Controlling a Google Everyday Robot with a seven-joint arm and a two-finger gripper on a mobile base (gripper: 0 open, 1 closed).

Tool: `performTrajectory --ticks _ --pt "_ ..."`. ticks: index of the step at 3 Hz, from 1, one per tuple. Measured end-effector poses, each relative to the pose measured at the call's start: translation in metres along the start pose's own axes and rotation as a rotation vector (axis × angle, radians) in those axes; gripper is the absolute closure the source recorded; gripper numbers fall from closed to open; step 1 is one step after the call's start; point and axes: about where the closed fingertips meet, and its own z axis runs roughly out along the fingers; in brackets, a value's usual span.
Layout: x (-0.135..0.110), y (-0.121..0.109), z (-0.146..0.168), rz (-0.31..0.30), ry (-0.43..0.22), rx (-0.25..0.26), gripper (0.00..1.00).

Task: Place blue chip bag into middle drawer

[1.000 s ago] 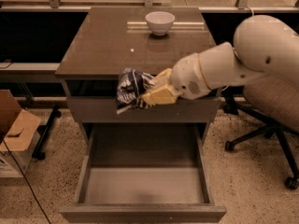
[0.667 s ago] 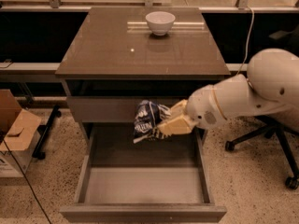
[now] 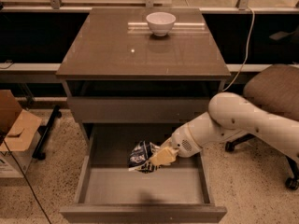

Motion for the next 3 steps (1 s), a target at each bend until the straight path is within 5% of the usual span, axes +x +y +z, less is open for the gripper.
performTrajectory --ticks 2,3 --pt "0.012 -0.052 0.108 0.155 -0.023 -0.031 1.0" --pt "0.024 -0.076 0.137 0.226 -0.063 0.001 0.82"
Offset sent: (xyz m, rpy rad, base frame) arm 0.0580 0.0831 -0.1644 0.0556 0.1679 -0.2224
